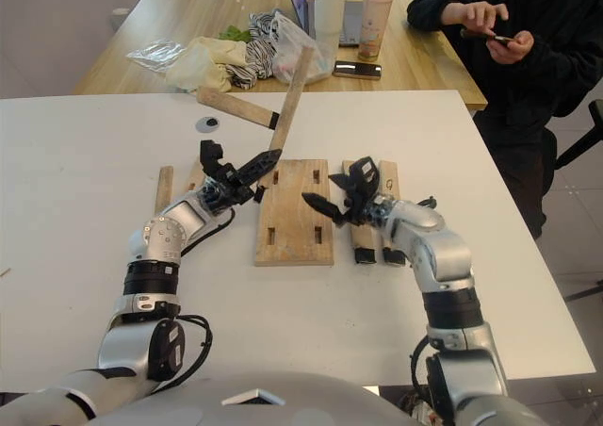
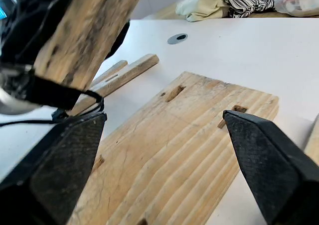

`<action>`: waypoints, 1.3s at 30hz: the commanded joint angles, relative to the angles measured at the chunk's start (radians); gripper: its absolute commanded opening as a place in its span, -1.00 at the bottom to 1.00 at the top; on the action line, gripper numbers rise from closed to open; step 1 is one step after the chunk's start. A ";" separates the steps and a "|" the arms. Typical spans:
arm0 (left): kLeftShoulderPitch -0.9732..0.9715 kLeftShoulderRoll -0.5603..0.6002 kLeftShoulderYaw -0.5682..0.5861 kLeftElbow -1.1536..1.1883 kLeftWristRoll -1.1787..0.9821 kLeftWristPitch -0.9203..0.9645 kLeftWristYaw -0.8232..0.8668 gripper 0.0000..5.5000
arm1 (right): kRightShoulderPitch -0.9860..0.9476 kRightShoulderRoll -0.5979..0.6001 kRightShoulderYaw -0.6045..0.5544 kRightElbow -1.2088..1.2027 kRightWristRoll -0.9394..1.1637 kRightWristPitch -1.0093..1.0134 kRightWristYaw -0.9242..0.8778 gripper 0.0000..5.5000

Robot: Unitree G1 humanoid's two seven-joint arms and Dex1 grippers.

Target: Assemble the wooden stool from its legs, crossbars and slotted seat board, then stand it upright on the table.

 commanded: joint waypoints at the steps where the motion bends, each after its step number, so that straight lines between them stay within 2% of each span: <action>1: -0.045 -0.005 0.006 0.080 -0.003 -0.036 -0.057 -0.27 | -0.076 0.067 -0.081 0.011 0.136 0.093 -0.017 0.80; 6: -0.051 0.004 0.008 0.086 -0.039 0.012 -0.112 -0.27 | -0.174 0.139 -0.247 0.052 0.415 0.296 -0.088 0.82; 9: -0.042 0.009 -0.001 0.061 -0.059 0.049 -0.154 -0.27 | -0.226 0.142 -0.329 0.106 0.568 0.398 -0.124 0.82; 12: -0.038 0.015 -0.007 0.041 -0.082 0.088 -0.184 -0.27 | -0.251 0.121 -0.343 0.150 0.598 0.436 -0.143 0.82; 20: -0.024 0.019 -0.014 -0.014 -0.114 0.159 -0.208 -0.27 | -0.256 0.115 -0.296 0.197 0.547 0.430 -0.146 0.82; 28: -0.018 0.019 -0.041 -0.026 -0.098 0.164 -0.206 -0.27 | -0.267 0.135 -0.324 0.196 0.595 0.443 -0.164 0.30; 33: -0.015 0.018 -0.051 -0.030 -0.092 0.152 -0.201 -0.27 | -0.247 0.121 -0.280 0.178 0.560 0.421 -0.145 0.00; 36: -0.014 0.017 -0.059 -0.035 -0.086 0.152 -0.201 -0.27 | -0.242 0.119 -0.273 0.179 0.559 0.418 -0.139 -0.16; 39: -0.018 0.017 -0.063 -0.029 -0.080 0.148 -0.200 -0.27 | -0.241 0.119 -0.274 0.182 0.559 0.415 -0.134 -0.25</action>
